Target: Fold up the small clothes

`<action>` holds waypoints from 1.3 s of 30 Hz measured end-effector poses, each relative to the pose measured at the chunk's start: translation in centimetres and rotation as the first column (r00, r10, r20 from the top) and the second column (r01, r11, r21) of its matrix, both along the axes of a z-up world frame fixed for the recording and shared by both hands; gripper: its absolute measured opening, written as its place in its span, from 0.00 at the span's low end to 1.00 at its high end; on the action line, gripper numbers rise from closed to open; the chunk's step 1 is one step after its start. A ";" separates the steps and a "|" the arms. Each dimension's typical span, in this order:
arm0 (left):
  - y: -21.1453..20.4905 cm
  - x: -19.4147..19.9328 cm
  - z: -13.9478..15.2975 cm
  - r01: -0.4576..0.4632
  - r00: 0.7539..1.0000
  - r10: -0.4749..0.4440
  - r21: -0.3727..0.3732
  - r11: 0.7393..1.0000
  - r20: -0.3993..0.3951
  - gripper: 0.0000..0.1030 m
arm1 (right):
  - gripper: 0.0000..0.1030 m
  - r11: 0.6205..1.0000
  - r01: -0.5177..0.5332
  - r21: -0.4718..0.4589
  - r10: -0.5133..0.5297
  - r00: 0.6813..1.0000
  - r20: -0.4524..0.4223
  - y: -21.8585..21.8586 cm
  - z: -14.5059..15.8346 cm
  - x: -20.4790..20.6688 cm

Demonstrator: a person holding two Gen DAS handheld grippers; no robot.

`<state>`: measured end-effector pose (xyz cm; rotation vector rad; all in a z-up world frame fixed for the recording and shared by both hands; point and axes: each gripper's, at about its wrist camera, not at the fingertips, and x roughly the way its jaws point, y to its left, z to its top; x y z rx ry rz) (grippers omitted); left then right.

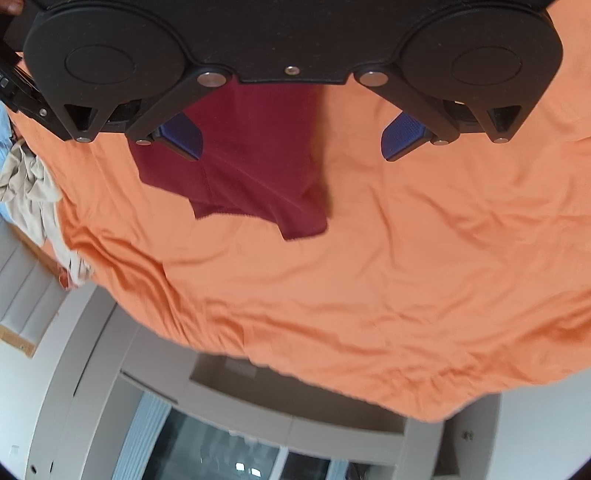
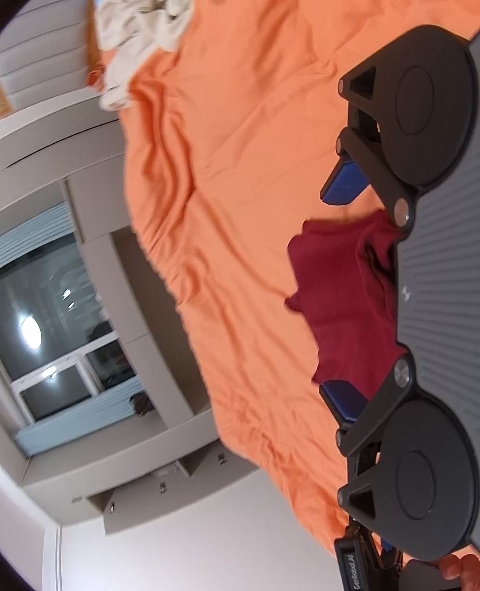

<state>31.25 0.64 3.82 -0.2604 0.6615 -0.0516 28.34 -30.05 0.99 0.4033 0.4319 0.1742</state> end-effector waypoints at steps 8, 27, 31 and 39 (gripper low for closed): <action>0.6 -8.0 1.9 -0.030 0.998 0.024 0.128 0.991 0.051 1.00 | 1.00 0.999 0.010 -0.042 -0.008 0.999 0.042 2.6 2.5 -8.6; 1.1 -19.1 -2.9 0.030 0.998 -0.045 0.292 0.956 0.045 1.00 | 1.00 0.959 0.081 -0.272 -0.086 0.996 -0.003 5.1 0.6 -19.6; 0.9 -19.4 -2.9 0.032 0.998 -0.047 0.289 0.957 0.046 1.00 | 1.00 0.958 0.086 -0.275 -0.090 0.996 -0.005 4.9 0.6 -19.8; 0.6 -19.2 -2.7 0.024 0.999 -0.033 0.272 0.962 0.027 1.00 | 1.00 0.958 0.063 -0.279 -0.069 0.998 -0.014 5.1 0.5 -19.7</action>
